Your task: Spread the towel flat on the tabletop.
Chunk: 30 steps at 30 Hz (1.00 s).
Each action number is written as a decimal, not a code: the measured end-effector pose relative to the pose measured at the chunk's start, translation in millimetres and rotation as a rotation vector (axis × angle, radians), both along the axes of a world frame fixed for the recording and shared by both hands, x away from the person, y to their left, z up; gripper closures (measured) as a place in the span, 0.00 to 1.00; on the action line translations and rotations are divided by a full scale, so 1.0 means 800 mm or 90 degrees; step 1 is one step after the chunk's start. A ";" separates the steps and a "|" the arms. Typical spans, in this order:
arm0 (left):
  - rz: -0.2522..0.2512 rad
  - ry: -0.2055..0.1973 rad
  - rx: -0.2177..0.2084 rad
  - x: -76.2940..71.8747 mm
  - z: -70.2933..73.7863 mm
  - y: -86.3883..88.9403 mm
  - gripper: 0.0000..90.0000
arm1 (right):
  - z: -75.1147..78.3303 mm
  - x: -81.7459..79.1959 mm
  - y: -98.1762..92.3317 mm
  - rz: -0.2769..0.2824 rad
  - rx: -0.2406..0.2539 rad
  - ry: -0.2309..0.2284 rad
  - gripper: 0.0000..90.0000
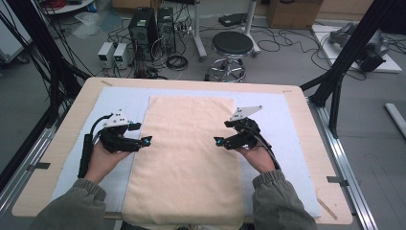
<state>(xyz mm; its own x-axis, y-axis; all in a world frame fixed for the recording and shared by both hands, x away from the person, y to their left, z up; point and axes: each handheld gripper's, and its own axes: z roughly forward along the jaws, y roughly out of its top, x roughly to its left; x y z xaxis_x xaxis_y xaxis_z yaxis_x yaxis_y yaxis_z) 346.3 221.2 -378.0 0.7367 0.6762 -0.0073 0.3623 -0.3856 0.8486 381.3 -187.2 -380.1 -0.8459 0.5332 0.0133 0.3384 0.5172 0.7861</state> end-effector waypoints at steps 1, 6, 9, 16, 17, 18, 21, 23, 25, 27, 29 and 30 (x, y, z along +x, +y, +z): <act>0.002 0.002 -0.002 0.001 -0.001 0.001 0.34 | -0.001 0.001 0.000 -0.001 0.001 0.000 0.25; 0.001 0.004 0.001 0.001 -0.001 0.001 0.34 | -0.004 0.003 0.001 -0.001 -0.005 0.004 0.24; -0.003 0.007 0.002 0.001 -0.002 -0.001 0.34 | -0.005 0.003 0.002 -0.002 -0.004 0.005 0.24; -0.011 0.014 0.010 0.002 -0.004 -0.002 0.34 | -0.010 0.003 0.002 -0.001 -0.009 0.007 0.24; -0.009 0.012 0.010 0.002 -0.004 -0.003 0.34 | -0.011 0.003 0.002 0.000 -0.010 0.005 0.24; -0.010 0.011 0.011 0.001 -0.004 -0.003 0.34 | -0.011 0.002 0.003 -0.001 -0.010 0.007 0.24; -0.011 0.014 0.012 0.003 -0.005 -0.002 0.34 | -0.010 0.001 0.003 -0.003 -0.011 0.005 0.24; -0.010 0.019 0.010 0.004 -0.006 -0.003 0.34 | -0.010 0.002 0.003 -0.001 -0.012 0.004 0.24; -0.012 0.023 0.014 0.005 -0.007 -0.003 0.34 | -0.011 0.003 0.003 0.001 -0.016 0.005 0.24; -0.011 0.024 0.015 0.005 -0.008 -0.004 0.34 | -0.012 0.003 0.003 -0.001 -0.016 0.009 0.24; -0.010 0.027 0.014 0.005 -0.011 -0.005 0.34 | -0.014 0.004 0.004 -0.002 -0.018 0.009 0.24; -0.013 0.029 0.018 0.005 -0.012 -0.005 0.34 | -0.014 0.004 0.004 0.000 -0.019 0.009 0.24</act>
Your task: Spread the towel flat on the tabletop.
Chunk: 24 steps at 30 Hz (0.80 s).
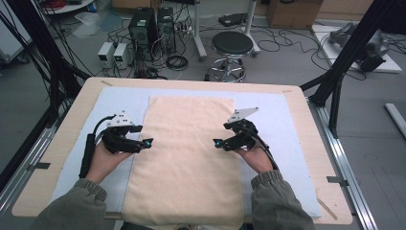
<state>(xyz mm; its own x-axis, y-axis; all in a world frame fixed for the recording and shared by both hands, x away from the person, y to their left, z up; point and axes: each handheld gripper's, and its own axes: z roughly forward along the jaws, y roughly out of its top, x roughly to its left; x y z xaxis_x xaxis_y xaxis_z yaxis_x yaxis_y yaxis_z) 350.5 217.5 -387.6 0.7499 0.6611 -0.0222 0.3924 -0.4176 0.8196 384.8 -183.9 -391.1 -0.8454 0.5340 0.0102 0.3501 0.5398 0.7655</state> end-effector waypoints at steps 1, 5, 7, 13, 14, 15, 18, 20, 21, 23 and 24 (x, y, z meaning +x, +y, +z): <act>0.001 0.002 0.000 0.000 -0.001 -0.001 0.34 | 0.000 0.000 0.001 0.001 -0.001 0.000 0.24; -0.002 0.002 0.004 0.000 -0.002 -0.002 0.34 | 0.001 -0.001 0.001 -0.002 -0.003 -0.002 0.24; -0.003 0.001 0.002 0.000 -0.002 -0.003 0.34 | 0.001 -0.001 0.000 0.000 -0.003 -0.002 0.24; 0.002 0.014 0.002 0.006 -0.007 -0.002 0.34 | -0.004 0.005 -0.001 -0.006 -0.008 0.002 0.24; 0.004 0.016 0.001 0.006 -0.008 -0.003 0.34 | -0.005 0.005 -0.001 -0.010 -0.008 0.008 0.24; 0.004 0.012 0.004 0.007 -0.009 -0.004 0.34 | -0.005 0.006 -0.001 -0.011 -0.011 0.006 0.24; 0.007 0.011 0.000 0.009 -0.011 -0.006 0.34 | -0.003 0.008 -0.004 -0.013 -0.008 0.005 0.25; 0.008 0.013 0.003 0.011 -0.012 -0.005 0.34 | -0.001 0.011 -0.005 -0.019 -0.013 0.005 0.25; 0.011 0.014 0.001 0.013 -0.013 -0.005 0.34 | 0.000 0.014 -0.006 -0.022 -0.012 0.005 0.25; 0.017 0.016 -0.006 0.016 -0.014 -0.004 0.34 | 0.003 0.018 -0.008 -0.026 -0.012 0.000 0.26; 0.019 0.014 -0.009 0.017 -0.015 -0.003 0.34 | 0.005 0.021 -0.008 -0.029 -0.012 -0.001 0.26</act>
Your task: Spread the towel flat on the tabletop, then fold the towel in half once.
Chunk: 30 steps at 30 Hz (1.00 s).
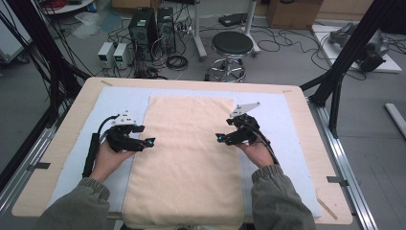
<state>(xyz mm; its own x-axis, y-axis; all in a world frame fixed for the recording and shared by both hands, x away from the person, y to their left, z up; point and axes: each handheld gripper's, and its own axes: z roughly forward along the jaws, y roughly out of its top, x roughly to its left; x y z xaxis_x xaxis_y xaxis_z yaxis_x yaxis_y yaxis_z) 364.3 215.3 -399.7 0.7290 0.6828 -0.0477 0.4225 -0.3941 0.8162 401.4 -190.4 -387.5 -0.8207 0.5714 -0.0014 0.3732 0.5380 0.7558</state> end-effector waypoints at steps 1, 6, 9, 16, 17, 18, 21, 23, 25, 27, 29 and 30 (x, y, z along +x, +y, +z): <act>0.006 -0.002 -0.006 0.003 -0.001 0.002 0.35 | 0.001 0.003 0.000 -0.003 0.001 0.005 0.26; 0.030 0.006 -0.019 0.012 -0.003 0.005 0.35 | 0.003 0.016 0.003 -0.016 -0.004 0.002 0.26; 0.028 0.020 -0.012 0.011 -0.005 0.004 0.35 | -0.005 0.021 0.005 -0.013 -0.013 0.016 0.26; 0.028 0.014 -0.012 0.016 -0.010 0.002 0.36 | -0.013 0.027 0.010 -0.020 -0.019 0.020 0.26; 0.033 0.012 -0.012 0.017 -0.012 0.001 0.36 | -0.014 0.028 0.009 -0.024 -0.019 0.018 0.26; 0.036 0.013 -0.010 0.020 -0.014 0.001 0.37 | -0.015 0.029 0.007 -0.027 -0.016 0.020 0.27; 0.048 0.008 -0.004 0.030 -0.021 0.000 0.39 | -0.021 0.037 -0.001 -0.042 -0.007 0.023 0.27; 0.070 0.004 -0.005 0.038 -0.022 -0.001 0.40 | -0.026 0.042 -0.003 -0.051 -0.005 0.031 0.27; 0.085 0.001 0.002 0.049 -0.023 -0.003 0.42 | -0.033 0.047 -0.003 -0.061 -0.007 0.034 0.27; 0.097 0.009 0.015 0.060 -0.027 -0.005 0.44 | -0.038 0.051 -0.002 -0.070 -0.010 0.027 0.30; 0.109 0.014 0.032 0.070 -0.033 -0.005 0.45 | -0.040 0.054 -0.004 -0.087 -0.006 0.017 0.33; 0.116 0.020 0.033 0.074 -0.037 -0.006 0.46 | -0.040 0.055 -0.005 -0.092 -0.002 0.015 0.34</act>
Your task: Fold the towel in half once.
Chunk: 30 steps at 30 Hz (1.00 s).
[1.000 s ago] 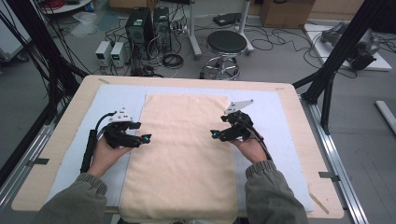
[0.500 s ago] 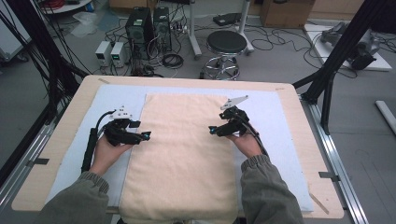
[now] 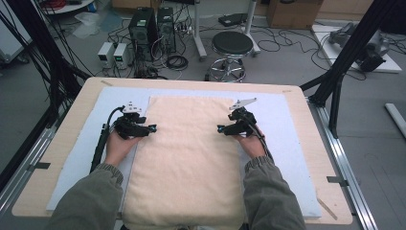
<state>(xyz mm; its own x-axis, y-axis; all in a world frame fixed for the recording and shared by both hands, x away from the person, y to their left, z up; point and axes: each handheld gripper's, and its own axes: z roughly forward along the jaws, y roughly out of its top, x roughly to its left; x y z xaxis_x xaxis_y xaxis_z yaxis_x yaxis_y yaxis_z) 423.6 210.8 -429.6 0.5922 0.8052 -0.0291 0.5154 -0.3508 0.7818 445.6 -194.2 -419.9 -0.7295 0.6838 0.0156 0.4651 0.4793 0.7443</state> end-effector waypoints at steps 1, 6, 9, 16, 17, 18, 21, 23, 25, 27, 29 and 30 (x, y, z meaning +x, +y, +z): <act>0.006 0.012 0.002 0.005 -0.004 0.000 0.46 | -0.002 0.002 -0.002 -0.006 0.001 -0.006 0.35; 0.008 0.016 0.026 0.010 -0.015 -0.003 0.48 | -0.012 0.010 -0.010 -0.034 -0.019 0.018 0.41; 0.013 0.016 0.023 0.010 -0.014 -0.001 0.59 | -0.019 0.012 -0.010 -0.025 -0.029 0.051 0.51; 0.005 0.028 0.024 0.010 -0.010 0.003 0.91 | -0.018 0.013 -0.005 0.005 -0.020 0.068 0.87; 0.006 0.026 0.026 0.009 -0.010 0.001 0.93 | -0.018 0.013 -0.005 0.011 -0.019 0.070 0.89; 0.005 0.024 0.029 0.009 -0.009 0.001 0.94 | -0.017 0.012 -0.004 0.014 -0.021 0.071 0.91; 0.003 0.018 0.029 0.006 -0.003 0.002 0.95 | -0.012 0.008 -0.003 0.025 -0.024 0.064 0.92; 0.004 0.004 0.014 0.001 0.006 0.004 0.95 | -0.005 0.004 -0.005 0.030 -0.014 0.059 0.92; -0.001 -0.013 -0.003 -0.005 0.018 0.007 0.95 | 0.007 -0.003 -0.007 0.039 -0.005 0.044 0.92; -0.011 -0.024 -0.012 -0.012 0.028 0.010 0.95 | 0.019 -0.009 -0.011 0.049 0.006 0.029 0.92; -0.029 -0.031 -0.014 -0.022 0.039 0.014 0.95 | 0.030 -0.016 -0.016 0.055 0.022 0.027 0.92; -0.039 -0.035 -0.012 -0.027 0.044 0.016 0.95 | 0.035 -0.022 -0.018 0.064 0.028 0.026 0.92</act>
<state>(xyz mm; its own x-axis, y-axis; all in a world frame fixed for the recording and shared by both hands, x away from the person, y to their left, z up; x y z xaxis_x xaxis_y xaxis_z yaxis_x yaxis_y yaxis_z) 401.8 223.4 -394.3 0.6418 0.7668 -0.0095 0.4490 -0.3656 0.8153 428.2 -209.0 -391.6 -0.7923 0.6055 0.0749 0.4466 0.4920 0.7473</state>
